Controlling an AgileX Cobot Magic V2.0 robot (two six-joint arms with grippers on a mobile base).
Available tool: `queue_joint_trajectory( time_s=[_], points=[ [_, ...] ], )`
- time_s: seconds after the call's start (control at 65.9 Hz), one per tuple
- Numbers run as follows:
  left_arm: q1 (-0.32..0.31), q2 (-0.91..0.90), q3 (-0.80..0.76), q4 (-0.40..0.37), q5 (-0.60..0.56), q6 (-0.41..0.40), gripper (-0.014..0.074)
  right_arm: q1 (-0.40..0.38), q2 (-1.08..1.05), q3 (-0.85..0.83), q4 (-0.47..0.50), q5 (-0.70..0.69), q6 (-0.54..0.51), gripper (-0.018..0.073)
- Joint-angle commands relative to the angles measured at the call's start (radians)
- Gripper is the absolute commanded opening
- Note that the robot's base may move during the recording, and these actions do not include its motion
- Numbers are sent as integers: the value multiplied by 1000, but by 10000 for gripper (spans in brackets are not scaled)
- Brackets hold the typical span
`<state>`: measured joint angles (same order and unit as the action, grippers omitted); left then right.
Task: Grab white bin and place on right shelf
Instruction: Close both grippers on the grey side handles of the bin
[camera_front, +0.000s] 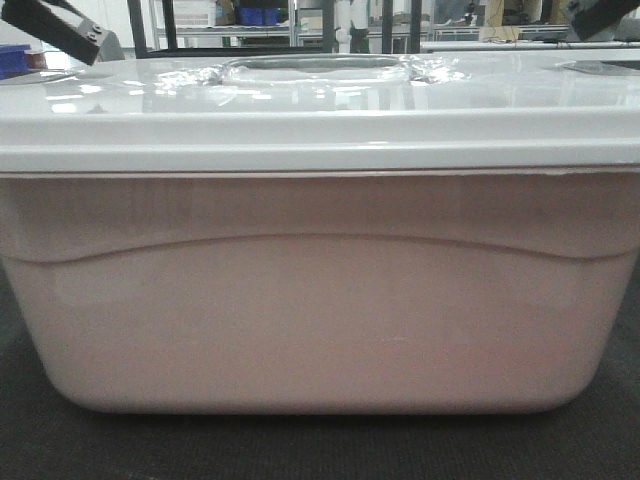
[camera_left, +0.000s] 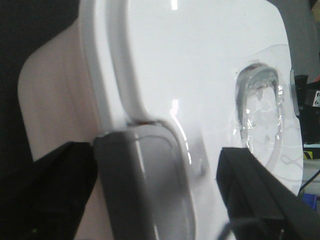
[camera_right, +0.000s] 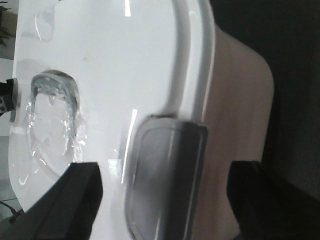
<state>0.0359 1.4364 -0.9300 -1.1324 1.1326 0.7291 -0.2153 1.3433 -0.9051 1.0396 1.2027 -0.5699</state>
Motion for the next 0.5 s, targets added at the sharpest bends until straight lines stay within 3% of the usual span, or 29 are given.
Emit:
queue_joint_trajectory(
  time_s=[0.0,0.212,0.485],
  points=[
    [-7,-14,-23,-77,21,5,404,2,-32,-11,77,124,-21,611],
    [-7,-5,-23,-74,39,6,403,3,-26,-11,104,120,-41,611],
    [-7,-5,-23,-52,60,8,403,69,-4,-11,115,101,-45,611]
  ],
)
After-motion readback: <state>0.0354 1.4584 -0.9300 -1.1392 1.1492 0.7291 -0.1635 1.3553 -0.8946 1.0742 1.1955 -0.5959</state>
